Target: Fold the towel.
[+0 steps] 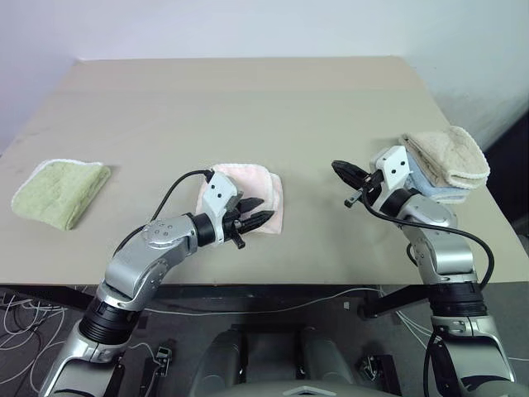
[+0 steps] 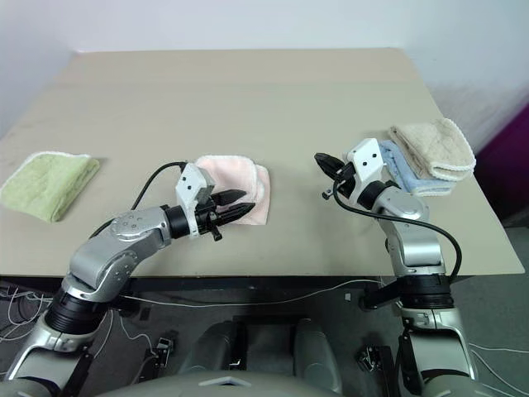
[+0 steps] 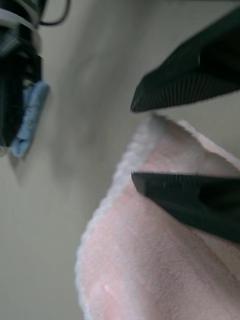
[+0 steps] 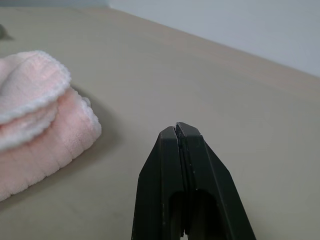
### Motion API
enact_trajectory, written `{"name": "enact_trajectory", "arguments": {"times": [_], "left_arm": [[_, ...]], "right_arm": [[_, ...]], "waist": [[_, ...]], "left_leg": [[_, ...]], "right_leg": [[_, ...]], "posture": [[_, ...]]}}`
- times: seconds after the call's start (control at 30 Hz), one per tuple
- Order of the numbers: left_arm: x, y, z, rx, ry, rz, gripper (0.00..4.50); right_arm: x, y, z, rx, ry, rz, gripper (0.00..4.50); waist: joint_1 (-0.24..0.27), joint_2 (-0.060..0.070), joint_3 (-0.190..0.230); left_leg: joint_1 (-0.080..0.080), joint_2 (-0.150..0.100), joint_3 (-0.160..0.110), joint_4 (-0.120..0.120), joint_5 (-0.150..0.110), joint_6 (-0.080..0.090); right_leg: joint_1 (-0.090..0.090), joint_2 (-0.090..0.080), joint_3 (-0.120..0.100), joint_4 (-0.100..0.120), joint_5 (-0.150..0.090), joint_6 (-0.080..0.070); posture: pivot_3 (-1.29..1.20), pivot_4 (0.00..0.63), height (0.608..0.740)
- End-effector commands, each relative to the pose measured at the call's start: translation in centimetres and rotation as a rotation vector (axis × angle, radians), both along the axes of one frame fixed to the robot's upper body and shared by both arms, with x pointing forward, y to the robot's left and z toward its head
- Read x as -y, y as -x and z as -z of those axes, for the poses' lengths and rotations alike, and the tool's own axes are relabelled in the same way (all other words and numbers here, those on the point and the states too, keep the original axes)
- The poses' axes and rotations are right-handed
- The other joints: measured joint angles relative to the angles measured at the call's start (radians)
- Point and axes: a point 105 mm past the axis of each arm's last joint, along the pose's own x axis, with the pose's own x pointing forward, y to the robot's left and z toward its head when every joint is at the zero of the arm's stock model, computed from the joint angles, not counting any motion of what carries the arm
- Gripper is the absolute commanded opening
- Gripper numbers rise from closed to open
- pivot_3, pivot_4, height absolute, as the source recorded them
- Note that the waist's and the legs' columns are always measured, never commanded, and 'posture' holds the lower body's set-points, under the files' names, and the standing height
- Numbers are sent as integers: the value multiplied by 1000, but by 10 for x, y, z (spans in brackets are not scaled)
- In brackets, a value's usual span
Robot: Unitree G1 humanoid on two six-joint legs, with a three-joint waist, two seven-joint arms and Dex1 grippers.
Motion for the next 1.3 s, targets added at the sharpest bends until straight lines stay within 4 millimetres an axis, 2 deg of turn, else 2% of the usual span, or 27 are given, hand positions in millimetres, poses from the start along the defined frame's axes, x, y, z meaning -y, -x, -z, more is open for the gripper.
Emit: {"name": "enact_trajectory", "arguments": {"times": [0.03,0.13,0.27,0.37,0.43,0.5,0.67,0.77,0.8,0.93,1.07,1.13,1.2,1.3], "left_arm": [[-1,11,-20,14,90,43,3445],[-11,11,-26,-14,156,2,4475],[-43,-1,-46,9,300,-136,4475],[-67,-19,-45,44,277,-289,4475],[-78,-29,-38,88,193,-359,4104],[-78,-34,-32,115,128,-365,3623],[-69,-42,-15,141,17,-313,1962],[-59,-47,-5,139,-39,-262,931],[-56,-48,1,136,-69,-245,931],[-51,-48,29,121,-192,-202,931],[-52,-47,53,100,-276,-187,931],[-51,-44,60,97,-294,-175,931],[-50,-44,57,93,-250,-188,931],[-58,-48,26,96,-50,-262,931]], "right_arm": [[-5,2,-19,68,-8,-20,0],[-11,1,-22,74,-13,-41,0],[-27,5,-25,67,-34,-109,0],[-42,7,-27,49,-60,-171,0],[-59,9,-30,37,-84,-229,0],[-74,9,-31,22,-94,-273,0],[-106,7,-32,-30,-118,-354,0],[-121,3,-17,-120,-123,-377,0],[-124,3,-11,-142,-111,-382,0],[-126,-1,38,-315,-46,-338,0],[-122,0,67,-400,-13,-300,0],[-122,2,72,-407,2,-304,0],[-121,5,71,-395,0,-311,0],[-120,10,52,-324,-46,-342,0]], "waist": [[0,0,0],[0,0,0],[-1,0,0],[0,0,0],[0,0,0],[0,0,0],[2,0,0],[2,0,0],[1,0,0],[-1,0,0],[-1,0,0],[-1,0,-1],[-1,1,-1],[-1,1,-1]], "left_leg": [[0,0,0,0,0,0],[-1,0,0,1,0,0],[-1,0,0,1,0,0],[-1,0,0,2,0,0],[-1,0,0,2,0,0],[-2,0,0,2,0,0],[-3,0,-1,3,0,0],[-4,0,-1,3,0,0],[-4,0,-1,3,0,0],[-4,-1,-1,2,0,0],[-5,-1,-1,2,0,0],[-5,-1,-1,2,0,0],[-4,0,-1,2,0,0],[-4,0,-1,2,0,0]], "right_leg": [[0,0,0,0,0,0],[-1,0,0,0,0,0],[-1,0,0,1,0,0],[-1,0,0,1,0,0],[-1,1,-1,1,0,0],[-1,1,-1,1,0,0],[-3,1,-1,1,0,0],[-3,0,-2,2,0,0],[-3,0,-2,2,0,0],[-4,0,-2,2,0,0],[-5,0,-1,2,0,0],[-5,0,-1,2,0,0],[-5,0,-1,2,0,0],[-4,0,-1,2,0,0]], "posture": [[0,150,740],[0,150,740],[0,150,740],[0,150,740],[0,150,740],[0,150,740],[0,150,740],[0,150,740],[0,150,740],[0,150,740],[0,150,740],[0,150,740],[0,150,740],[0,150,740]]}}
